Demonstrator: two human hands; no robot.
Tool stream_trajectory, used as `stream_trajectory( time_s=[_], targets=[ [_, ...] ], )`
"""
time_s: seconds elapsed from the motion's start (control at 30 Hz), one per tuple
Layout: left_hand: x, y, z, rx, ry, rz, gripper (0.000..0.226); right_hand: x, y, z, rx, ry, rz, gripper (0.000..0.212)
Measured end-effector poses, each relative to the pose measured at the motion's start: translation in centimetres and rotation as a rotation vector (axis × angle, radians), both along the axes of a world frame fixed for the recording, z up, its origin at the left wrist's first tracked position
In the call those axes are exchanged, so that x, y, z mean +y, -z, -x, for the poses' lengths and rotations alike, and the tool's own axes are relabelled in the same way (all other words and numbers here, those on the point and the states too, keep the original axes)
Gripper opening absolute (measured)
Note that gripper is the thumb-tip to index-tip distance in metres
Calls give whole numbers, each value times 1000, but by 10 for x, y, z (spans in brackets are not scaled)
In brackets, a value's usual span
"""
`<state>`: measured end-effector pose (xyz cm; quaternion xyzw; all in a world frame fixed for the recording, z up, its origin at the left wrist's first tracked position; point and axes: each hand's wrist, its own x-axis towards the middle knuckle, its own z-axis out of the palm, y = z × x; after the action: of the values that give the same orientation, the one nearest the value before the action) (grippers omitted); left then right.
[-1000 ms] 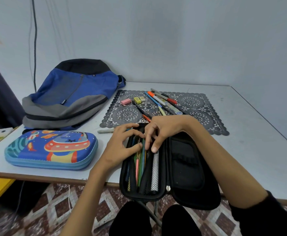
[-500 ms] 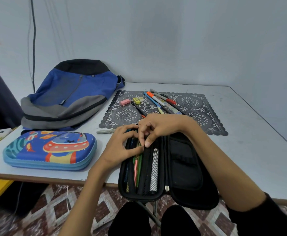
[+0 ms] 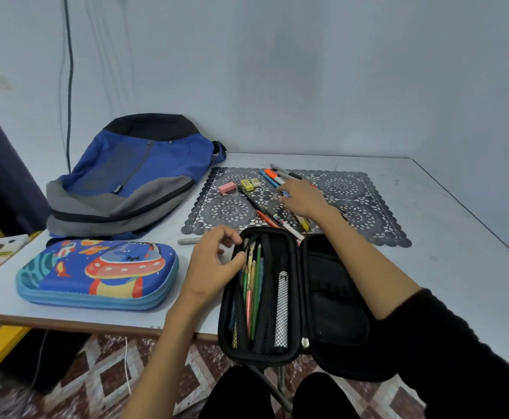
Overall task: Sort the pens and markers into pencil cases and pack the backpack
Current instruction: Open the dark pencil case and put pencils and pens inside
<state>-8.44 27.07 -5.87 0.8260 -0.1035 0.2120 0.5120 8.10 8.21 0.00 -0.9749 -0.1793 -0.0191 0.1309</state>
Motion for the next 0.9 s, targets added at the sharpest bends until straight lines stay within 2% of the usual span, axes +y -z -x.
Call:
stream_trajectory(
  time_s=[0.1,0.2,0.33,0.4,0.5,0.63,0.73,0.8,0.9],
  targets=[
    [1,-1,-1,-7,-3,-13,21,1,9,-12,43,38,144,40],
    [1,-2,0,-10,9,-14,21,4,16,-17,-4,88,166,40],
    [1,-4,0,-16,-6,-17,20,5,18,-17,-174,172,-6,33],
    [0,-5,1,-19,-17,-24,19,2,20,-19,-163,216,-99,34],
    [0,-6,2,-42,-23,-40,16,-1,20,-16,-131,244,-191,17],
    [-1,-7,3,-56,-23,-61,13,-2,19,-10,-131,268,-193,18],
    [-1,-8,4,-57,-29,-58,11,-4,13,-5,-245,304,-216,15],
    [-1,-9,4,-65,-29,-55,11,-3,8,-2,-331,321,-408,17],
    [-2,-9,5,-90,-40,-73,14,0,-10,4,-357,279,-912,17]
  ],
)
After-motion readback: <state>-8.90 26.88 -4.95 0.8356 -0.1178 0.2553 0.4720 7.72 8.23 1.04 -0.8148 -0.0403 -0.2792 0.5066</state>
